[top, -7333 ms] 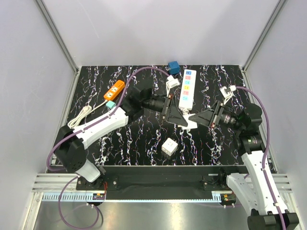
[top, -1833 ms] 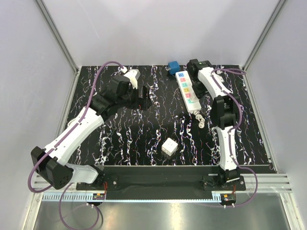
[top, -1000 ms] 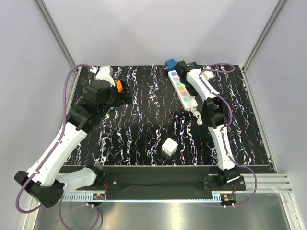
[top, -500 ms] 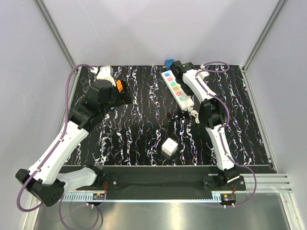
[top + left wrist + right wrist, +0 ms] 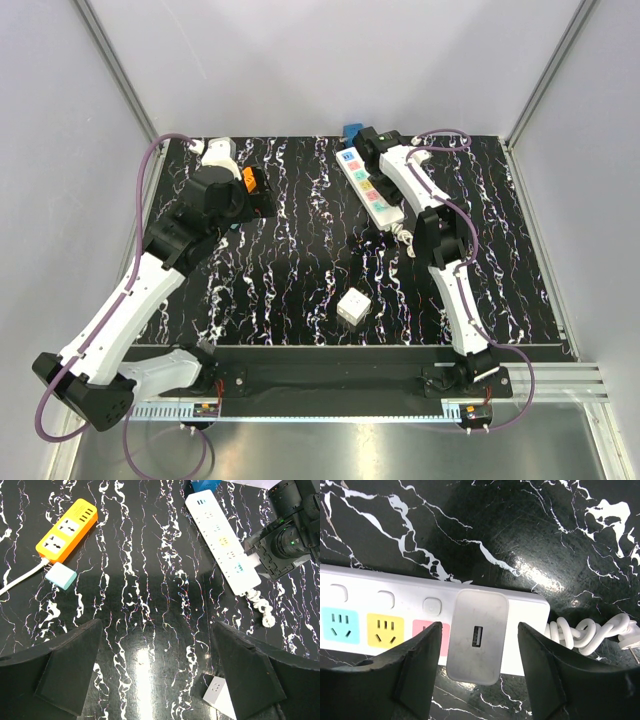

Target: Insert the plug

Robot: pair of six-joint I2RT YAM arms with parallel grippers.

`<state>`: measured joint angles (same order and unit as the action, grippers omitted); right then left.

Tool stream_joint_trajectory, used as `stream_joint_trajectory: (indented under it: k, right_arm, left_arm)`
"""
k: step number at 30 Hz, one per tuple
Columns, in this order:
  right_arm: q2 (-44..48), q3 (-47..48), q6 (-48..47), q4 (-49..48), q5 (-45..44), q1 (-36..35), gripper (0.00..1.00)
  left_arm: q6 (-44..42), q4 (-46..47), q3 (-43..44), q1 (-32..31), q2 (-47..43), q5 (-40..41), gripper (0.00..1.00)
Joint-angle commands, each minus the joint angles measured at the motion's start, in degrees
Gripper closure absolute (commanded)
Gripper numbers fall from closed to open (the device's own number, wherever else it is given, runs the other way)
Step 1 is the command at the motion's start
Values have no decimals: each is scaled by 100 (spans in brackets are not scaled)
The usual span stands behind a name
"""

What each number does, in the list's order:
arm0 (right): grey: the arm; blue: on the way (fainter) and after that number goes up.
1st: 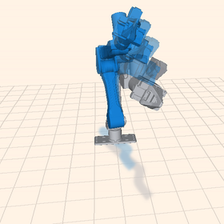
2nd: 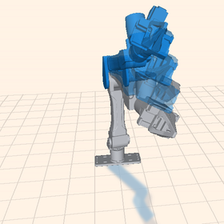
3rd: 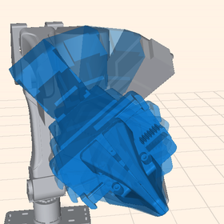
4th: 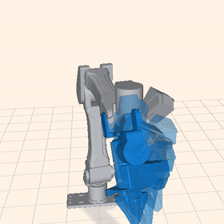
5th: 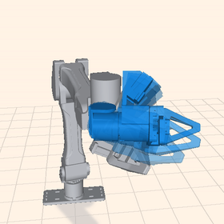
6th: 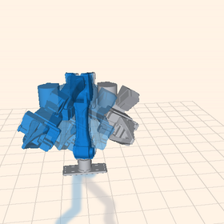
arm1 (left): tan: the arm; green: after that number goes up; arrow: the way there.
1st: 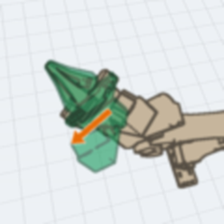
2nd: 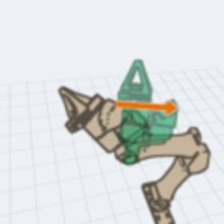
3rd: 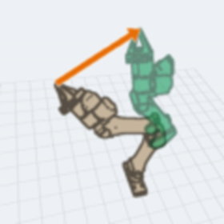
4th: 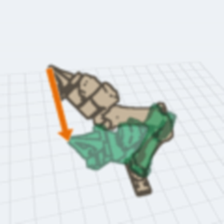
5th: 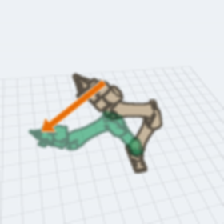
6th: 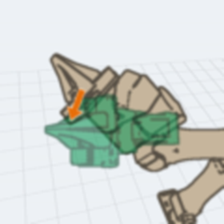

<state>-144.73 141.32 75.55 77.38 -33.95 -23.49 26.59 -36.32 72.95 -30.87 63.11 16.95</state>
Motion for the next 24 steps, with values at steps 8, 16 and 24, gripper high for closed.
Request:
stream_joint_trajectory:
  k: [8, 16, 24]
  right_arm:
    - [559, 28, -155, 444, 178, 2, 30]
    - [639, 28, -260, 356, 363, 107, 32]
    - [700, -95, -348, 198, 451, 107, 43]
  left_arm:
    - [-40, 309, 9, 29, -18, -60, 1]
    - [-49, 318, -9, 29, 8, -113, 1]
    - [-66, 336, 9, 29, 61, -218, 1]
